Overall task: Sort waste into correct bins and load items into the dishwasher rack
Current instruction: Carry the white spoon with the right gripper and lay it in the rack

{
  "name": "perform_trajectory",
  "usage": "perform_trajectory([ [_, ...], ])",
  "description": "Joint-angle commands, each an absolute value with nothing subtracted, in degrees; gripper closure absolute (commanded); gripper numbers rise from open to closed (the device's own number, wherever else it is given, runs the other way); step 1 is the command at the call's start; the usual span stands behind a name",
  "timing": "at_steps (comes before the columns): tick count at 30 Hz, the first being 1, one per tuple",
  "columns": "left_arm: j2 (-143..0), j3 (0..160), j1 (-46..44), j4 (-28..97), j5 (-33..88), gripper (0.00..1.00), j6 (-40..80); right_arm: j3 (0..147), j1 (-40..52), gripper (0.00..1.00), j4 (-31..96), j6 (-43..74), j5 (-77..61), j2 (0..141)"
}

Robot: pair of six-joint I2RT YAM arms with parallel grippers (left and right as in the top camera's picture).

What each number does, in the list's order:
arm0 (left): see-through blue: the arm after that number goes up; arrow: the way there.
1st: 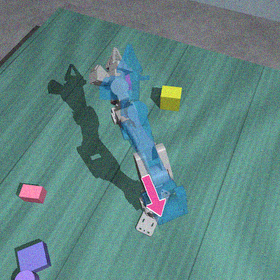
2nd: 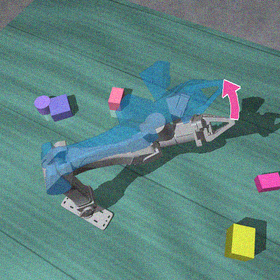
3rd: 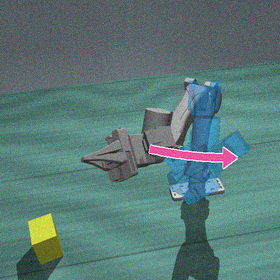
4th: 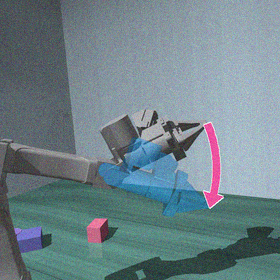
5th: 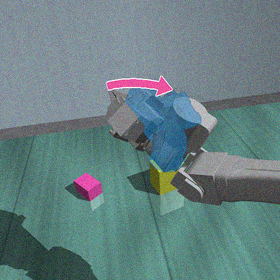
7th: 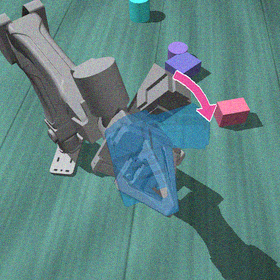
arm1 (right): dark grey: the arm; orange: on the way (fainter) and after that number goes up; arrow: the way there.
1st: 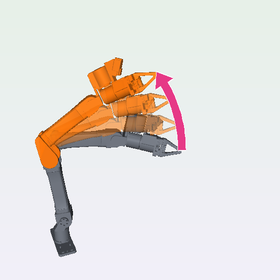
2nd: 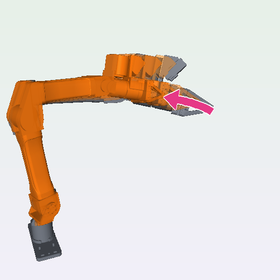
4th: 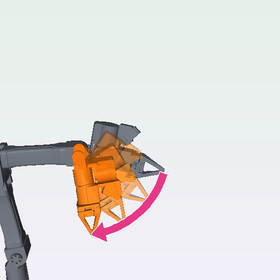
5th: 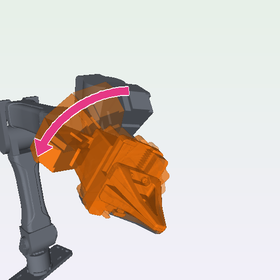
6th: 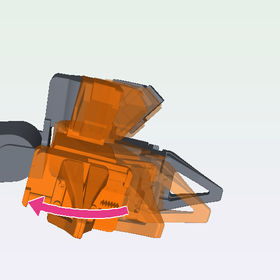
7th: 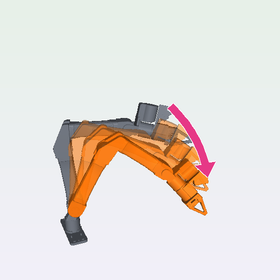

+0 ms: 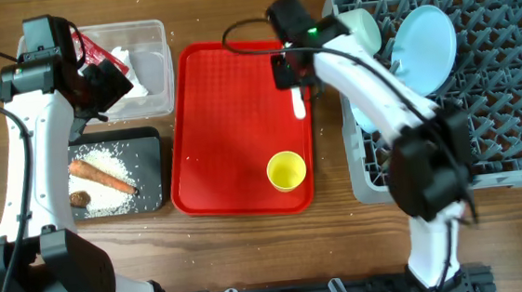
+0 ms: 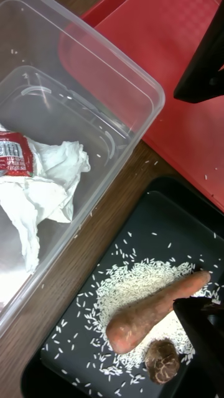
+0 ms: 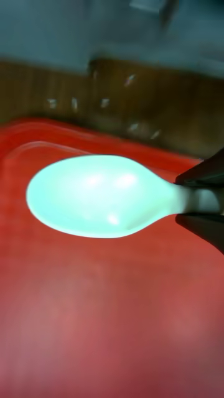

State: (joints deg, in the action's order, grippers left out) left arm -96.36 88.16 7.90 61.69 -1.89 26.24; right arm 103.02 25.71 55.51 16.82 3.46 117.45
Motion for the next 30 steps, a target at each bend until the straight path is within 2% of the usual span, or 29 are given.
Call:
perform_trajectory([
  [1,-95.74,89.06,8.16,61.58,-2.66,0.00,25.74,105.06,22.50,0.96,60.34,15.05,3.97,103.72],
  [3,-95.74,89.06,8.16,61.58,-2.66,0.00,25.74,105.06,19.53,0.96,64.14,15.14,6.00,99.42],
  [6,-95.74,89.06,8.16,61.58,-2.66,0.00,25.74,105.03,9.96,0.96,71.70,15.42,7.09,93.21],
  [13,-95.74,89.06,8.16,61.58,-2.66,0.00,25.74,100.97,-8.21,0.96,79.88,23.00,7.07,91.83],
  [17,-95.74,89.06,8.16,61.58,-2.66,0.00,25.74,92.55,-12.03,0.96,79.99,28.88,7.11,91.83],
  [22,-95.74,89.06,8.16,61.56,-2.66,0.00,25.74,81.62,-12.23,0.96,75.35,40.18,6.00,91.83],
  [27,-95.74,89.06,8.16,61.58,-2.66,0.00,25.74,77.08,-12.23,0.96,71.77,49.74,4.27,91.83],
  [28,-95.74,89.06,8.16,61.58,-2.66,0.00,25.74,77.06,-12.23,0.92,71.31,49.65,4.25,91.83],
  [30,-95.74,89.06,8.16,61.58,-2.66,0.00,25.74,77.08,-12.23,0.74,70.94,49.30,4.51,91.83],
])
